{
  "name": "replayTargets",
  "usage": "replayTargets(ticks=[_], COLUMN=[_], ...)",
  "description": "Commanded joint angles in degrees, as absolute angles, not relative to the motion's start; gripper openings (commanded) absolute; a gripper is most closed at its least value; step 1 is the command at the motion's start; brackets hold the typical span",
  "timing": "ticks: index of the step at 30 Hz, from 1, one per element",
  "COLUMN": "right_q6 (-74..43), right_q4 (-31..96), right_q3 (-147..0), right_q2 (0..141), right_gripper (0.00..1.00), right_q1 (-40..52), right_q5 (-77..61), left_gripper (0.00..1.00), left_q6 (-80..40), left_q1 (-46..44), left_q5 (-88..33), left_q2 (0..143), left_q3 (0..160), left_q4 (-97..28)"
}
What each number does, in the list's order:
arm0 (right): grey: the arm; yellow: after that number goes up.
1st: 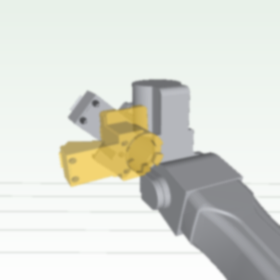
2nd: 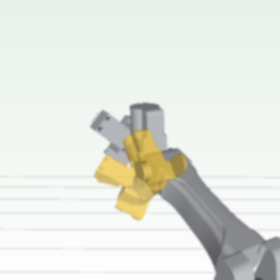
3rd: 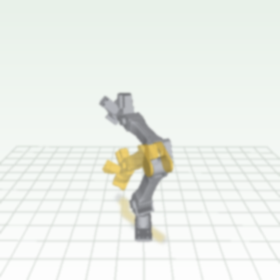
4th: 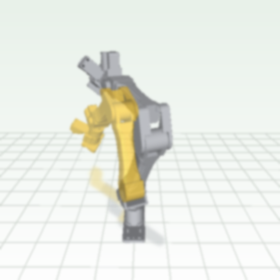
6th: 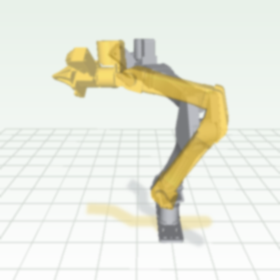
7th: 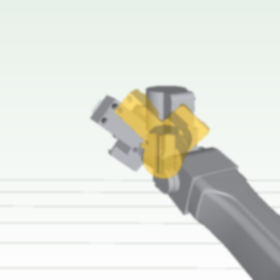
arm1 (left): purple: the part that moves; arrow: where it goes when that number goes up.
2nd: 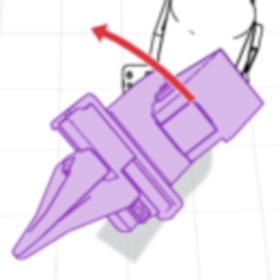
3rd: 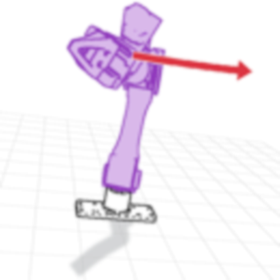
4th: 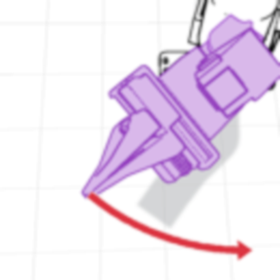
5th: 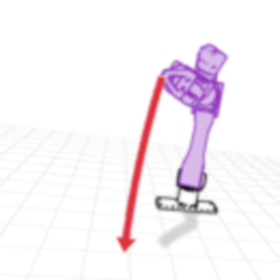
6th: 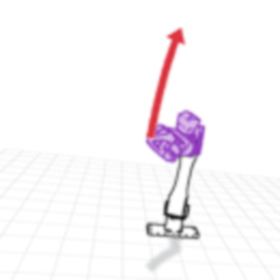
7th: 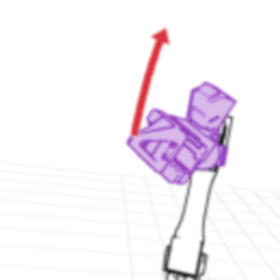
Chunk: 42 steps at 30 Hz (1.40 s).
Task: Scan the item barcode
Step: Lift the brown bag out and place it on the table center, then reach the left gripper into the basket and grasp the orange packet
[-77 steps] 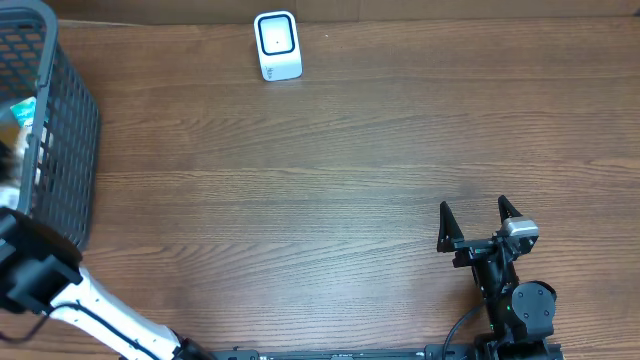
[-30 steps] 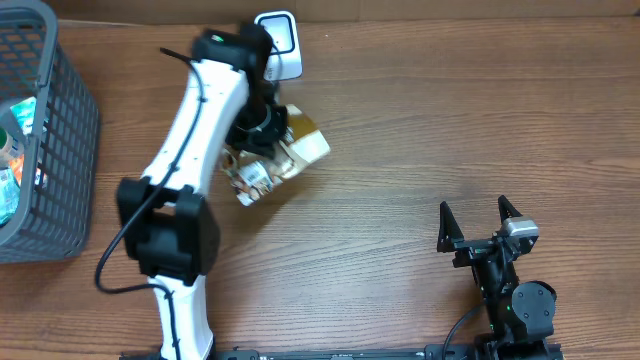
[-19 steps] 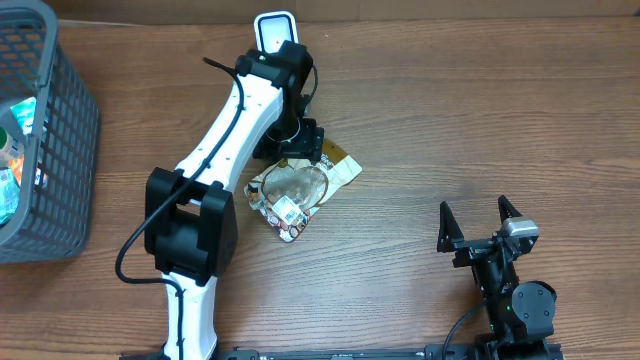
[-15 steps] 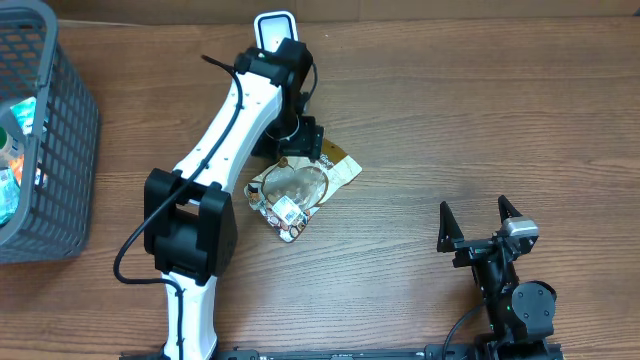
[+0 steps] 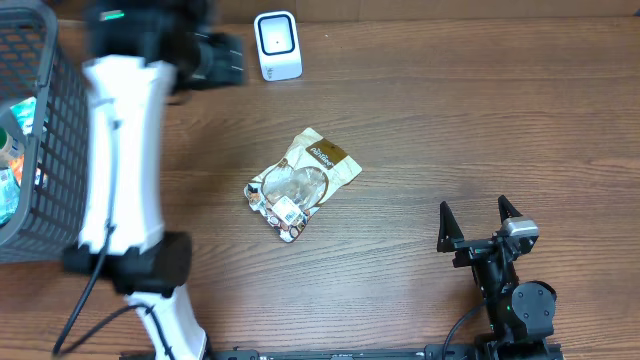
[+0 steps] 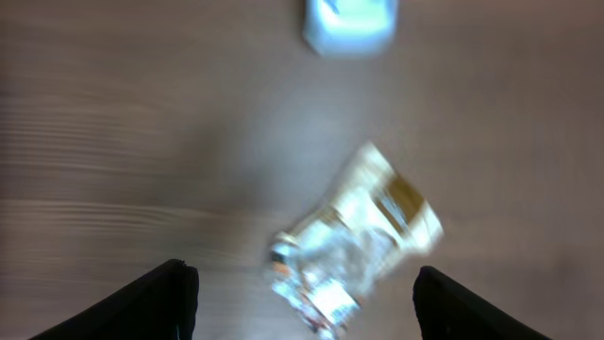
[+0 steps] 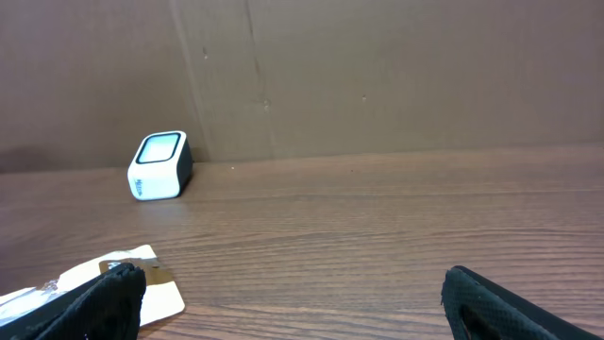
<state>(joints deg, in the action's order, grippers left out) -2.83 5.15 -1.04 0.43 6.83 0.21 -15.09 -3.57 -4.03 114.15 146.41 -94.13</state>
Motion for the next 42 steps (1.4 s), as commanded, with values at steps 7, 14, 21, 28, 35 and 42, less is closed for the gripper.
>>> replayTargets(ticks=[7,14,21,28,35,42], right_q6=[-3.01,-3.01,-3.01,-3.01,-3.01,-3.01], right_q4=[4.84,4.84,4.84,4.84,4.84,4.84], right_q3=[-0.47,-0.47,-0.47,-0.47,-0.47,-0.47], right_q2=[0.19,0.16,0.19,0.19,0.19,0.16], right_gripper=[1.00,1.00,1.00,1.00,1.00,1.00], right_q1=[7.05,7.05,7.05,7.05,7.05,7.05], right_q5=[-0.05,-0.05,-0.05,-0.05,-0.05,-0.05], left_gripper=[0.82,0.82,0.80,0.74,0.68,0.67], left_q6=[-17.19,-17.85,-17.76,-15.27,-15.73,-16.12], left_q1=[28.64,45.87,49.32,48.71,48.01,44.45], left_q5=[0.43,-1.48,-2.37,0.97,6.26,13.52], left_q2=[102.91,107.44,117.10,128.18,136.16,139.09], left_q3=[149.69,148.59,146.54,146.39,146.06,142.34], left_q4=[-95.33,-95.44,-94.98,-94.50,-96.01,-91.92])
